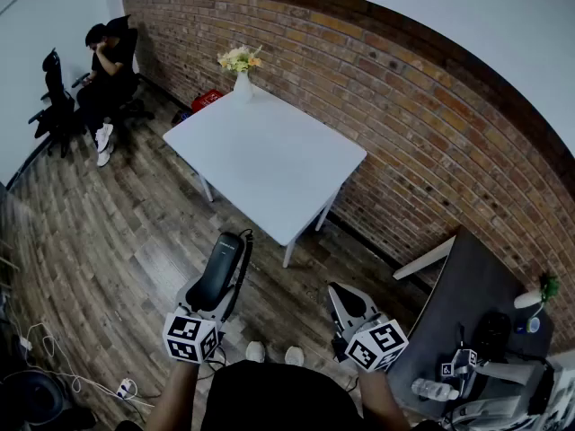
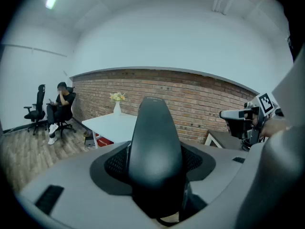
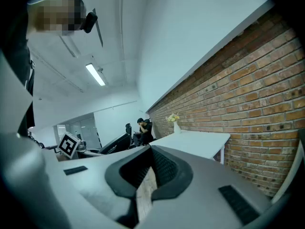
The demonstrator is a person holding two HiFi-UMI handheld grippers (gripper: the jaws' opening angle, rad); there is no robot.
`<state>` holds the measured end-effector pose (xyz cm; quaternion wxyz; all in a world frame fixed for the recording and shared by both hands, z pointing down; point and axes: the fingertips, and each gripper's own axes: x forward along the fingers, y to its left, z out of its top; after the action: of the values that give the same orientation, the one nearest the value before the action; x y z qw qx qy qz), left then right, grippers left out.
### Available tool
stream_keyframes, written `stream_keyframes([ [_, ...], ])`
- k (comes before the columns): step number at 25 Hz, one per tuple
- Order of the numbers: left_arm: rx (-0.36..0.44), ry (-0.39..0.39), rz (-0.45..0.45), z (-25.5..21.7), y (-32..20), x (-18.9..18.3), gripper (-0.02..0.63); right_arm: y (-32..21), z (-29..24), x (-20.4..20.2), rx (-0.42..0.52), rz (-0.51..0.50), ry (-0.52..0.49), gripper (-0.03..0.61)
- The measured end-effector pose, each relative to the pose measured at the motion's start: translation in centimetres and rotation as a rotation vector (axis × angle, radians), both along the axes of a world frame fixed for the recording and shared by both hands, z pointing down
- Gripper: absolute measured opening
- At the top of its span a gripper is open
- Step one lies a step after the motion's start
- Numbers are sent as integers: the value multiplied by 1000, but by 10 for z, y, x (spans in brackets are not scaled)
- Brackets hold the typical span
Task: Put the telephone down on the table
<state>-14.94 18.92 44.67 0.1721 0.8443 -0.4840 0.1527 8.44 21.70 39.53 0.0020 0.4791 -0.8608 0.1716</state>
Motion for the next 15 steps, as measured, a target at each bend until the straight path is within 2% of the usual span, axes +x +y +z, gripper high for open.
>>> stream_keyframes([
  [10, 3, 5, 27, 0, 3, 5, 278, 4, 1, 7, 1, 37, 14, 21],
  [15, 9, 6, 38, 1, 2, 0, 278, 6, -3, 0, 17, 34, -13, 21],
])
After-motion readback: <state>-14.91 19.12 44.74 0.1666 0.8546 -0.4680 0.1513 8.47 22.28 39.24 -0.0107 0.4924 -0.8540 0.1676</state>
